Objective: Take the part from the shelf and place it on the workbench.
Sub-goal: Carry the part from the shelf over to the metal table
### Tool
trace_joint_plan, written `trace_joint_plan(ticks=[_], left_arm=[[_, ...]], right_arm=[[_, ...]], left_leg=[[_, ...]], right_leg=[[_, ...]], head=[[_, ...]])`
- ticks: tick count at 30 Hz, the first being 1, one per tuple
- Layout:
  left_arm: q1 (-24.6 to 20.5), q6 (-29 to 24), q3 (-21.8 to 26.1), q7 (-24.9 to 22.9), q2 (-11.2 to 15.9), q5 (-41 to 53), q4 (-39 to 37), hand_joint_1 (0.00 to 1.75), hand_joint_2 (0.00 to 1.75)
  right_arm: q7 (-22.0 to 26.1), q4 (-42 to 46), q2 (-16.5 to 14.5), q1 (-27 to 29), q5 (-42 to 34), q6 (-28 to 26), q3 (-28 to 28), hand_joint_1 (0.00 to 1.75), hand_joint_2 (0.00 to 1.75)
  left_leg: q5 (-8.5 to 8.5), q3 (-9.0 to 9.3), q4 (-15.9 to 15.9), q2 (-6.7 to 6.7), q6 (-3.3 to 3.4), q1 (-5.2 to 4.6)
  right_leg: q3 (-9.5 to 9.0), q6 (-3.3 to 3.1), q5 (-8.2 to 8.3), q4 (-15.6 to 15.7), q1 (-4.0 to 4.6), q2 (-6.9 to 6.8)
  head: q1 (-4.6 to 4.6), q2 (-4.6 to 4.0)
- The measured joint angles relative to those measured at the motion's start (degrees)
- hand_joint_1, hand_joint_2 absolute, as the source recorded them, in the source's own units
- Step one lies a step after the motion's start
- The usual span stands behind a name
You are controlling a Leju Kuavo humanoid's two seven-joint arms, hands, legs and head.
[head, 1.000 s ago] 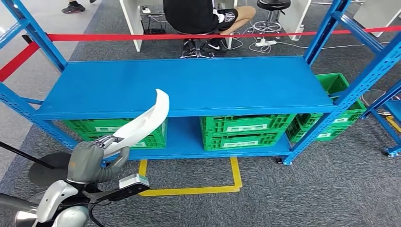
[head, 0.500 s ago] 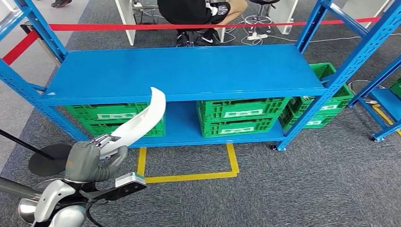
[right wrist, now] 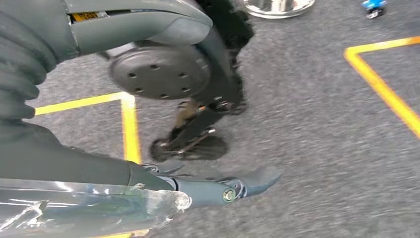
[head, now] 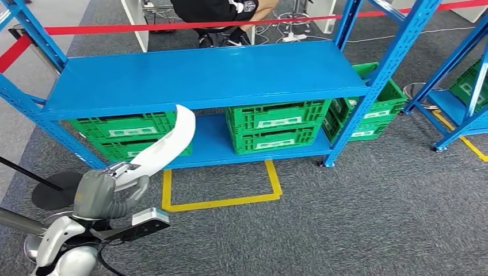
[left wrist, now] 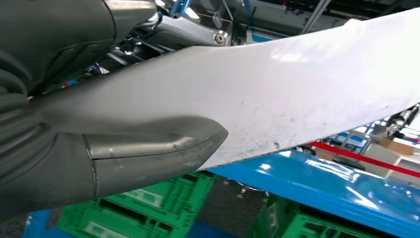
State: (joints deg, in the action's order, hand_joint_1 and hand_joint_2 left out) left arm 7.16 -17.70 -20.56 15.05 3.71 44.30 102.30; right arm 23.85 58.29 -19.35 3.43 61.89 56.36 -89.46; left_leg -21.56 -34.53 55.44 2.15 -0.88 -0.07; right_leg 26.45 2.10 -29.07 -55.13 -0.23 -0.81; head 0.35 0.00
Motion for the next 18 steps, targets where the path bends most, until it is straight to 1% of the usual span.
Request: trace_joint_plan(ticks=[1, 2, 3, 4, 5, 6, 7, 8, 9, 10, 11, 12, 13, 15, 16, 17, 18], left_arm=[[0.0, 0.0, 0.0, 0.0, 0.1, 0.0, 0.0, 1.75, 1.75], [0.1, 0.0, 0.1, 0.1, 0.1, 0.0, 0.0, 1.75, 1.75], [0.1, 0.0, 0.1, 0.2, 0.2, 0.0, -0.1, 1.75, 1.75], [0.1, 0.1, 0.2, 0.3, 0.2, -0.1, -0.1, 1.75, 1.75], [0.2, 0.1, 0.3, 0.5, 0.2, -0.1, -0.3, 1.75, 1.75], [0.2, 0.2, 0.4, 0.6, 0.2, -0.1, -0.4, 1.75, 1.75], [0.2, 0.3, 0.5, 0.8, 0.2, -0.1, -0.5, 1.75, 1.75], [0.2, 0.3, 0.6, 0.9, 0.2, -0.1, -0.6, 1.75, 1.75], [0.2, 0.3, 0.6, 1.1, 0.2, -0.2, -0.7, 1.75, 1.75], [0.2, 0.4, 0.7, 1.3, 0.2, -0.2, -0.7, 1.75, 1.75], [0.2, 0.4, 0.7, 1.4, 0.2, -0.3, -0.8, 1.75, 1.75], [0.2, 0.4, 0.8, 1.5, 0.2, -0.4, -0.8, 1.75, 1.75], [0.2, 0.5, 0.9, 1.5, 0.2, -0.4, -0.9, 1.75, 1.75], [0.2, 0.5, 1.1, 1.6, 0.2, -0.5, -1.0, 1.75, 1.75], [0.1, 0.5, 1.2, 1.6, 0.2, -0.5, -1.0, 1.75, 1.75], [0.0, 0.5, 1.4, 1.7, 0.3, -0.5, -1.1, 1.75, 1.75], [0.0, 0.5, 1.5, 1.8, 0.3, -0.6, -1.2, 1.75, 1.75]], right_arm=[[0.0, 0.0, -0.1, 0.0, -0.1, 0.0, 0.0, 0.00, 1.75], [-0.1, 0.1, -0.1, 0.0, -0.2, -0.2, 0.0, 0.00, 1.75], [-0.1, 0.1, -0.2, -0.1, -0.4, -0.3, 0.0, 0.00, 1.75], [-0.3, 0.2, -0.2, -0.1, -0.7, -0.6, 0.0, 0.00, 1.75], [-0.5, 0.2, -0.3, -0.1, -1.0, -0.9, 0.0, 0.00, 1.75], [-0.7, 0.2, -0.3, 0.0, -1.3, -1.1, 0.0, 0.00, 1.75], [-0.9, 0.2, -0.3, 0.1, -1.7, -1.3, 0.0, 0.00, 1.75], [-1.0, 0.2, -0.4, 0.1, -2.0, -1.5, 0.0, 0.00, 1.75], [-1.2, 0.2, -0.4, 0.2, -2.3, -1.7, 0.0, 0.00, 1.75], [-1.3, 0.2, -0.4, 0.2, -2.6, -1.8, 0.0, 0.00, 1.75], [-1.4, 0.2, -0.4, 0.2, -2.9, -1.8, 0.0, 0.00, 1.75], [-1.5, 0.2, -0.4, 0.2, -3.2, -1.8, 0.0, 0.00, 1.75], [-1.5, 0.2, -0.4, 0.2, -3.4, -1.9, 0.0, 0.00, 1.75], [-1.6, 0.2, -0.4, 0.6, -4.1, -2.0, 0.0, 0.00, 1.75], [-1.7, 0.2, -0.4, 0.8, -4.4, -2.0, -0.1, 0.00, 1.75], [-1.8, 0.2, -0.5, 0.9, -4.8, -2.0, -0.2, 0.00, 1.75], [-1.9, 0.2, -0.5, 1.0, -5.1, -2.0, -0.2, 0.00, 1.75]], left_leg=[[-1.34, -0.44, 0.9, -0.37, -0.39, 0.07], [-3.61, -1.13, 2.9, -0.84, -0.73, 0.11], [-6.49, -2.05, 6.0, -1.30, -0.99, 0.16], [-9.25, -3.09, 10.0, -1.56, -1.14, 0.18], [-11.05, -3.90, 13.6, -1.66, -1.21, 0.19], [-11.66, -4.10, 15.9, -1.70, -1.22, 0.19], [-11.01, -3.36, 16.2, -1.74, -1.19, 0.20], [-9.48, -1.61, 14.3, -1.82, -1.13, 0.21], [-7.75, 0.96, 10.7, -2.11, -1.07, 0.26], [-6.62, 3.72, 6.5, -2.72, -0.99, 0.30], [-6.22, 5.95, 2.9, -3.35, -0.81, 0.35], [-6.31, 7.29, 0.5, -3.87, -0.64, 0.35], [-6.61, 7.66, -0.6, -4.11, -0.43, 0.27], [-6.35, 7.02, -0.8, -3.58, 0.28, 0.27], [-6.00, 6.58, -0.7, -3.16, 0.81, 0.31], [-5.55, 6.12, -0.8, -2.69, 1.39, 0.38], [-5.04, 5.62, -0.8, -2.17, 1.88, 0.40]], right_leg=[[0.45, -0.57, 0.55, 0.0, -0.07, 0.12], [1.00, -1.10, 1.21, 0.0, -0.17, 0.24], [1.61, -1.44, 1.85, -0.1, -0.19, 0.40], [2.46, -1.66, 2.51, -0.1, -0.17, 0.58], [3.34, -1.72, 3.14, -0.2, -0.15, 0.78], [4.24, -1.70, 3.73, -0.3, -0.15, 0.99], [5.14, -1.59, 4.29, -0.4, -0.17, 1.21], [5.97, -1.41, 4.77, -0.6, -0.23, 1.47], [6.69, -1.15, 5.18, -0.8, -0.30, 1.75], [7.39, -0.84, 5.53, -1.1, -0.29, 2.03], [7.96, -0.52, 5.92, -1.4, -0.26, 2.29], [8.45, -0.19, 6.39, -1.6, -0.22, 2.54], [8.90, 0.11, 6.92, -1.6, -0.18, 2.77], [9.57, 0.65, 7.77, -1.6, -0.29, 3.21], [10.09, 0.89, 7.14, -2.1, -0.31, 3.08], [10.80, 1.14, 5.44, -3.6, -0.33, 2.74], [11.79, 1.37, 2.88, -6.4, -0.35, 2.24]], head=[[-0.06, 0.00], [-0.12, 0.00], [-0.20, 0.00], [-0.27, 0.00], [-0.28, 0.00], [-0.28, 0.00], [-0.28, 0.00], [-0.28, 0.00], [-0.29, 0.00], [-0.30, 0.00], [-0.28, 0.00], [-0.27, 0.00], [-0.24, 0.00], [-0.22, 0.00], [-0.15, 0.00], [-0.03, 0.00], [0.12, 0.00]])
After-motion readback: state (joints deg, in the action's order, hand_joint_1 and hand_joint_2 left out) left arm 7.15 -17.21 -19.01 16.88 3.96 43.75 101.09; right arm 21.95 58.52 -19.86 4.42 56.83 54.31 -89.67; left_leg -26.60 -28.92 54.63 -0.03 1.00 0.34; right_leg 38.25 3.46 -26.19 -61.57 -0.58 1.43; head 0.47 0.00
